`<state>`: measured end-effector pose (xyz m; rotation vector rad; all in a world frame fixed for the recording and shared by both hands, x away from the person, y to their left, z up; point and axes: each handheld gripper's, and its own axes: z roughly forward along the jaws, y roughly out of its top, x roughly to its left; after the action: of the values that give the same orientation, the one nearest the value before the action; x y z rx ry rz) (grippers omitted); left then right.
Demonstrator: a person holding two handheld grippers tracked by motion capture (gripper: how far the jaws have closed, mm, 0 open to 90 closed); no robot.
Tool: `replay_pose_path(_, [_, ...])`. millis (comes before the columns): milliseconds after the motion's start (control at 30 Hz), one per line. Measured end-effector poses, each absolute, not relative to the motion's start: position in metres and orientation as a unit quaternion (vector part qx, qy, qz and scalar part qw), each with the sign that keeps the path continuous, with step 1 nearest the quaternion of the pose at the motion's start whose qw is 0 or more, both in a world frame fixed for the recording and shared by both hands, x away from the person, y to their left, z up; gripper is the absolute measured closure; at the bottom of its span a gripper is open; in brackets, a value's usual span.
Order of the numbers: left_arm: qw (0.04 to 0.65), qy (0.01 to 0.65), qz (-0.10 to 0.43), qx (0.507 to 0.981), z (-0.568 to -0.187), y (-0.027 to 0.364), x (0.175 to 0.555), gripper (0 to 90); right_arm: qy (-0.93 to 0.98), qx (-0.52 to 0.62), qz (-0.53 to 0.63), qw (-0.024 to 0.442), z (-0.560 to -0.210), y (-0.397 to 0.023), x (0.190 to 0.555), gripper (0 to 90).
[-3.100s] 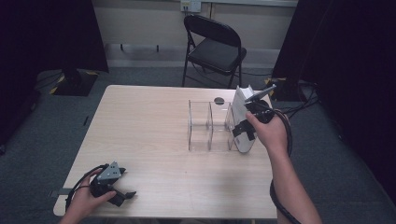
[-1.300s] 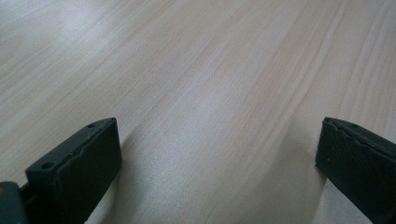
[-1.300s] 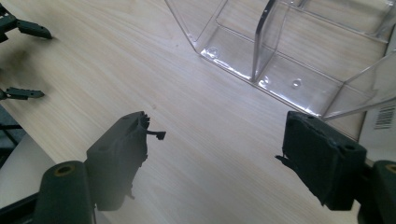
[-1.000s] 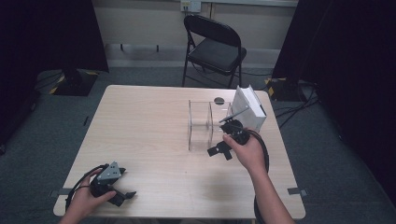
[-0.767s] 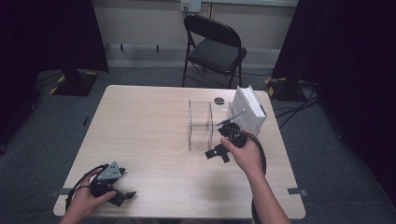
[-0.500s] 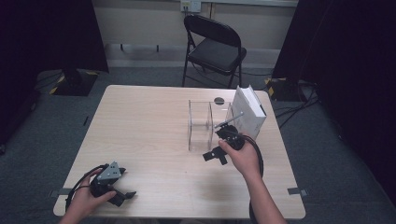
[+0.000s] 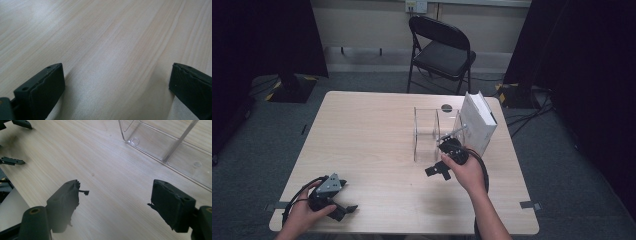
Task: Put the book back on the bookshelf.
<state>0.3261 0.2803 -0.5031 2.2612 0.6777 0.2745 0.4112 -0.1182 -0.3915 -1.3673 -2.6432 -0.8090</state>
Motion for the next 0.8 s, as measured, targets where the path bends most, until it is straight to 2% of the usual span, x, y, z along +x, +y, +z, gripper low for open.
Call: replay_pose_path(800, [0.373,0.265,0.107,0.883,-0.503,0.280,0.326,0.0,-0.863,-0.426,-0.269,0.044,-0.416,-0.095,0.408,21.5])
